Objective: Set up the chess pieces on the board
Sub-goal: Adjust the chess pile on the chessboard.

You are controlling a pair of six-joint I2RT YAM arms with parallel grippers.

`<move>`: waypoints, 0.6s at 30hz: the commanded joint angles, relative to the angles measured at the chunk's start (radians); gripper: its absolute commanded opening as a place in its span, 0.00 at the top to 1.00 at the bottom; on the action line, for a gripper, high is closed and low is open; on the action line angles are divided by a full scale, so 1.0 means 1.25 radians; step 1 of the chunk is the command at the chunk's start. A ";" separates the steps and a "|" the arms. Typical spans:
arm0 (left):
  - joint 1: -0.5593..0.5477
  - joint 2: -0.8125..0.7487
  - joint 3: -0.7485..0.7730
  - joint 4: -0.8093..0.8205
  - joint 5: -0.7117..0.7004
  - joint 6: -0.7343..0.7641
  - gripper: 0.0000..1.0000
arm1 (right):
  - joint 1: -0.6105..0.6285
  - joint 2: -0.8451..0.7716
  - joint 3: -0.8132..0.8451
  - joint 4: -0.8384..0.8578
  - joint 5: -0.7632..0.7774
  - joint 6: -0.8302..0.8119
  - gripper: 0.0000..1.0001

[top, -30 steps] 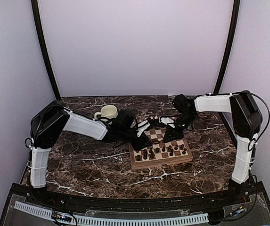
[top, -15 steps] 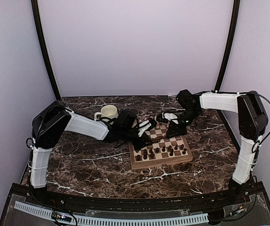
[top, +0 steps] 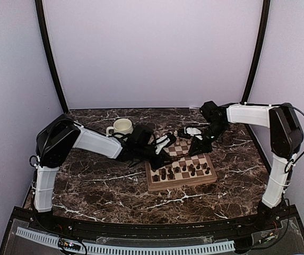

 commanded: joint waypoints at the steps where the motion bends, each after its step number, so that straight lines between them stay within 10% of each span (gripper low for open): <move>1: -0.002 -0.018 -0.004 0.012 0.034 -0.007 0.69 | -0.004 -0.012 0.001 -0.001 -0.011 0.004 0.91; 18: -0.002 -0.015 0.020 0.031 0.076 -0.029 0.62 | -0.004 0.006 0.017 0.007 -0.009 0.024 0.91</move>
